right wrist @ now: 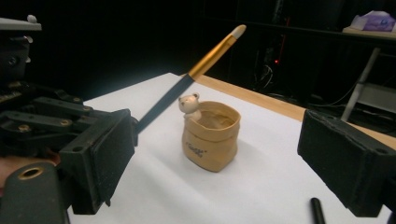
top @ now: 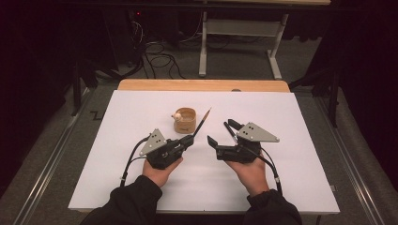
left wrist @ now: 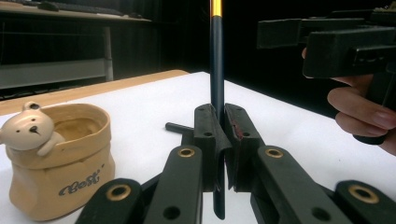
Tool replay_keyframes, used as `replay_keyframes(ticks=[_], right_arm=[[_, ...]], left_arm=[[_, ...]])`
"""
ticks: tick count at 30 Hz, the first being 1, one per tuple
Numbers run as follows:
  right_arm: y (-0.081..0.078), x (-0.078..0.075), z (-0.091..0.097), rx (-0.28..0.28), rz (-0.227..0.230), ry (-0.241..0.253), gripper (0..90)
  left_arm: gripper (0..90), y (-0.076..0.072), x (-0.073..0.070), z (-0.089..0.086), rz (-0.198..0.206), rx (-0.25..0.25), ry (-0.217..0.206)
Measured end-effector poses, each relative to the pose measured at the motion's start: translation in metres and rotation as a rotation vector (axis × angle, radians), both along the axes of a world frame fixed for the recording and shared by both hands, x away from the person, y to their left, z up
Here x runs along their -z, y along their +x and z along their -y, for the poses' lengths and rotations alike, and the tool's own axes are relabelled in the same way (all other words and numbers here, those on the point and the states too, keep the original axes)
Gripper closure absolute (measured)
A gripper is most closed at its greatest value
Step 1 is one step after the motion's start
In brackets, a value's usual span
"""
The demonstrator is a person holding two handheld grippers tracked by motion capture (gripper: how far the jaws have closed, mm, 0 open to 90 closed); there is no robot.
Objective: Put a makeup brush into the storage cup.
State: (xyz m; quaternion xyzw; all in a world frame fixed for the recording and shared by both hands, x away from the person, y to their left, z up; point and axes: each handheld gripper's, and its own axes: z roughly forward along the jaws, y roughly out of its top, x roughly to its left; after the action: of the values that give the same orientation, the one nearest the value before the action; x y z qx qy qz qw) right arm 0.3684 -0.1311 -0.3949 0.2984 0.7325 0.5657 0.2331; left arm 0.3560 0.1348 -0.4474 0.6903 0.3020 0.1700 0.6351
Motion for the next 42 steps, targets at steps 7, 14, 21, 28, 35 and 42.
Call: replay_keyframes(ticks=[7,14,21,28,35,42], right_arm=[[-0.002,0.003,0.001,-0.027,-0.055,0.084,12.8],[-0.001,0.01,-0.001,-0.053,-0.113,0.168,14.6],[0.001,0.015,-0.006,-0.069,-0.169,0.249,17.2],[0.001,0.017,-0.009,-0.073,-0.188,0.289,19.3],[0.003,0.019,-0.007,-0.05,-0.216,0.344,28.0],[0.005,0.022,-0.006,-0.053,-0.227,0.379,36.2]], left_arm=[[84.4,-0.006,0.004,0.0,0.012,-0.008,0.005],[84.4,-0.011,0.002,-0.001,0.019,-0.019,-0.016],[84.4,-0.015,0.004,0.002,0.03,-0.02,-0.009],[84.4,-0.017,0.007,0.004,0.031,-0.02,-0.002],[84.4,-0.019,0.008,0.007,0.029,-0.013,-0.007],[84.4,-0.022,0.01,0.009,0.034,-0.007,0.004]])
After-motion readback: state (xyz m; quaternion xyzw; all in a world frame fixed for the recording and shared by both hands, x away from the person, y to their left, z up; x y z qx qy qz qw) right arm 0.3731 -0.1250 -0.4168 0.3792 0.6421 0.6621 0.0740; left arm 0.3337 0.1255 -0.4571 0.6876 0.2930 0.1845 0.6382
